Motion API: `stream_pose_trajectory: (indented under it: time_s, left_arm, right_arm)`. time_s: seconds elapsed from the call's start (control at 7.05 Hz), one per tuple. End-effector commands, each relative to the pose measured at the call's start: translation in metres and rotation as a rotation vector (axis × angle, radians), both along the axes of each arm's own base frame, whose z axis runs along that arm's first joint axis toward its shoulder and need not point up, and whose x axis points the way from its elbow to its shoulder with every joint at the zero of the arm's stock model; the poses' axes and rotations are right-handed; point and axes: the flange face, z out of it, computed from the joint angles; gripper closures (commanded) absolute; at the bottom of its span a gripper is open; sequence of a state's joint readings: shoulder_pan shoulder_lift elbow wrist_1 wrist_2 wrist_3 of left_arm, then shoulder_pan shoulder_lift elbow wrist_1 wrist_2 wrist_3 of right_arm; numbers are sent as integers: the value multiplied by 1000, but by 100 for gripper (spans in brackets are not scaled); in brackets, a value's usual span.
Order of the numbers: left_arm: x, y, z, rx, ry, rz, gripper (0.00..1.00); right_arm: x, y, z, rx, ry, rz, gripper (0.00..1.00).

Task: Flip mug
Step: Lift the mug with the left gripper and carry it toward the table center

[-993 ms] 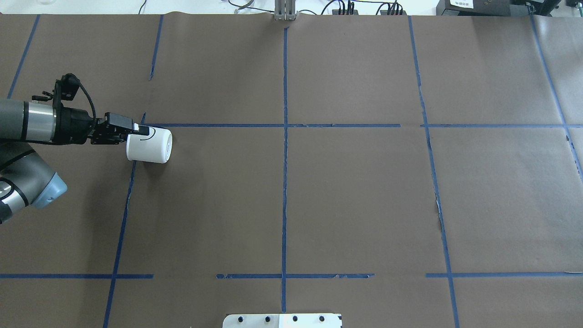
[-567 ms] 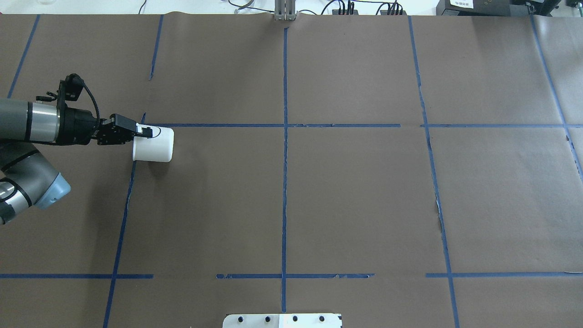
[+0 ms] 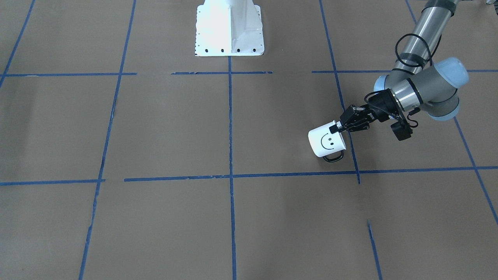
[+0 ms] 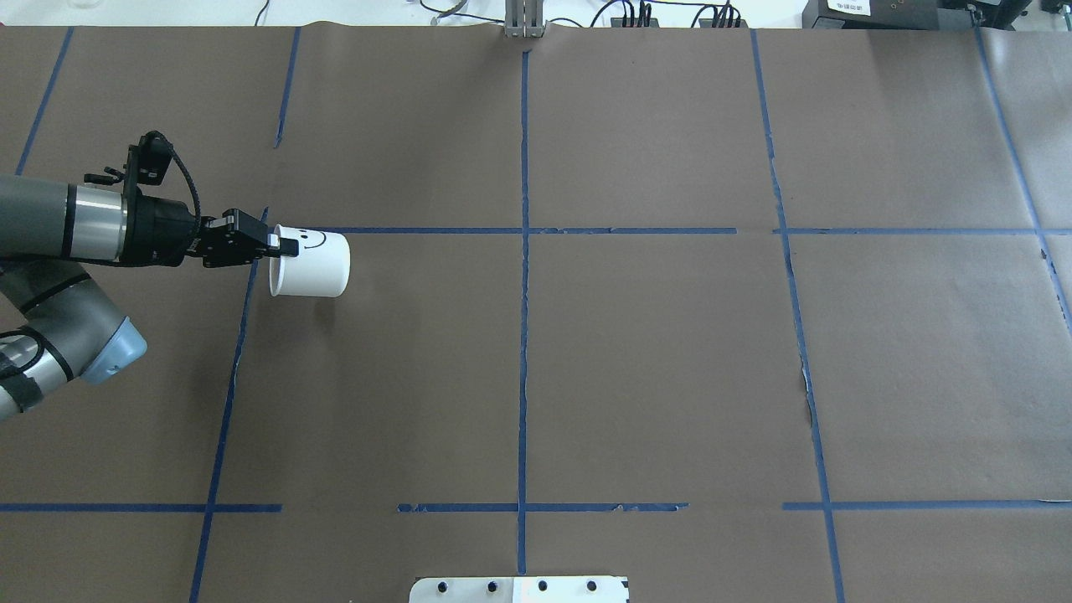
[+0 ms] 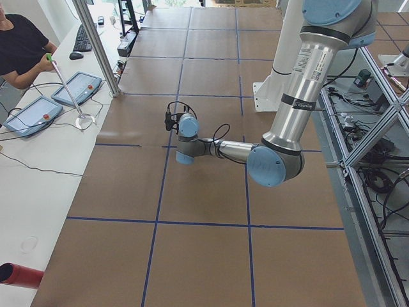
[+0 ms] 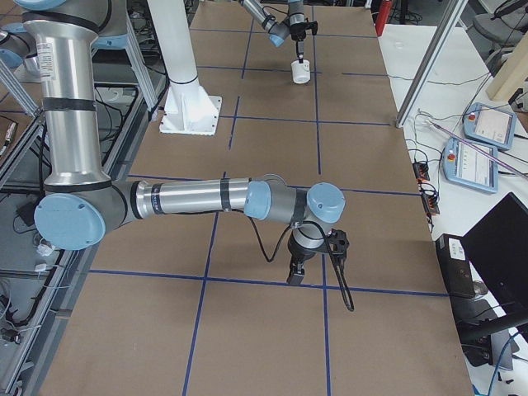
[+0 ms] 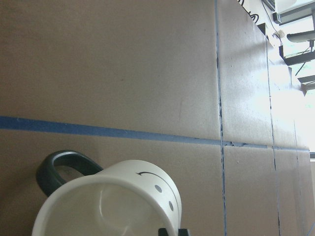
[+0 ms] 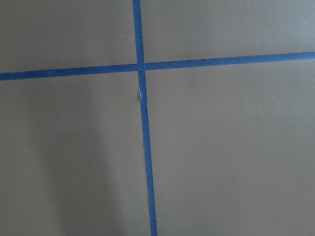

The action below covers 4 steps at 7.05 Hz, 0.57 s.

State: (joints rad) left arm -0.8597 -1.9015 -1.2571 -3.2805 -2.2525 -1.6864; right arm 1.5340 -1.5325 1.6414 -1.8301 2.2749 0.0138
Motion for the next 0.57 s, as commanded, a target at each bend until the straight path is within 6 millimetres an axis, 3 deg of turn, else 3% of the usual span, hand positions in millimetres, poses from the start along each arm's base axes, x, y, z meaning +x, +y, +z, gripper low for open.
stream_pose_trajectory:
  time_s: [0.0,0.43]
  left_arm:
    - [1,2,-25,-16,29,13,100]
    - [14,-4,-109,-82,-41,65,100]
  right_arm:
    - [0,0,0,0,0,0,0]
    - [0,0,0,0,0,0,0]
